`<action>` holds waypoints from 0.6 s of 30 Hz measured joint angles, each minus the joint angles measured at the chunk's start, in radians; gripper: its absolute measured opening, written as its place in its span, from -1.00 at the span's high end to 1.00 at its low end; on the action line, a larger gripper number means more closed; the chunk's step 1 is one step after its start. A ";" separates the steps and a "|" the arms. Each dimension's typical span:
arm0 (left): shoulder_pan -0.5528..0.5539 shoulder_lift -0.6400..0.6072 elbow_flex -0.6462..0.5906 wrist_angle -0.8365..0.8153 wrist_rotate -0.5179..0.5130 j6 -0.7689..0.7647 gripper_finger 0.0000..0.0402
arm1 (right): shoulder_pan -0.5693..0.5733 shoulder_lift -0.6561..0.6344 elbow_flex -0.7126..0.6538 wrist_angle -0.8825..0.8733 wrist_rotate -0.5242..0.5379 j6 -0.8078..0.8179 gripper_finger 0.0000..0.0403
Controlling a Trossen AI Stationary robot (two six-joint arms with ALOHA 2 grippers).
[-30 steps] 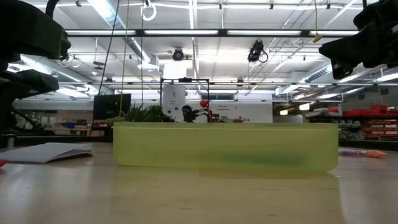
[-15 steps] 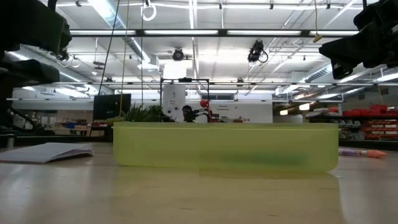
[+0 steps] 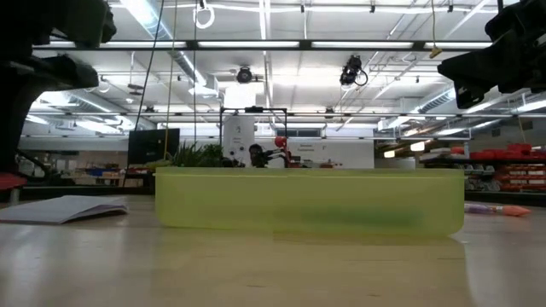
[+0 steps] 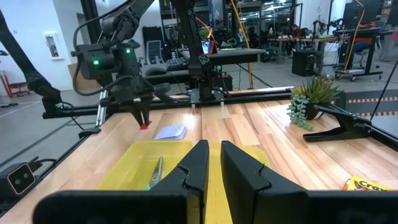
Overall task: Pack school essentials
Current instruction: Put the red eraser into the yellow supply box
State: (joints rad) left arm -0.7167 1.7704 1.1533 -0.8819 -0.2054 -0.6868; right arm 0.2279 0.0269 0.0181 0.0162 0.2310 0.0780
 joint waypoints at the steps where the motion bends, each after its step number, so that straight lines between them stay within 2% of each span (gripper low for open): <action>1: 0.004 -0.001 0.005 -0.008 0.000 0.002 0.76 | 0.000 0.000 0.000 0.000 0.000 0.000 0.75; 12: 0.023 -0.003 0.076 -0.099 0.001 0.046 0.76 | 0.000 0.000 0.000 0.000 0.000 0.000 0.75; 18: 0.076 -0.003 0.119 -0.106 -0.004 0.120 0.74 | 0.000 0.000 0.000 0.000 0.000 0.000 0.75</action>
State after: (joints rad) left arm -0.6406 1.7672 1.2723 -0.9878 -0.2096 -0.5668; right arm 0.2283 0.0268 0.0179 0.0162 0.2310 0.0780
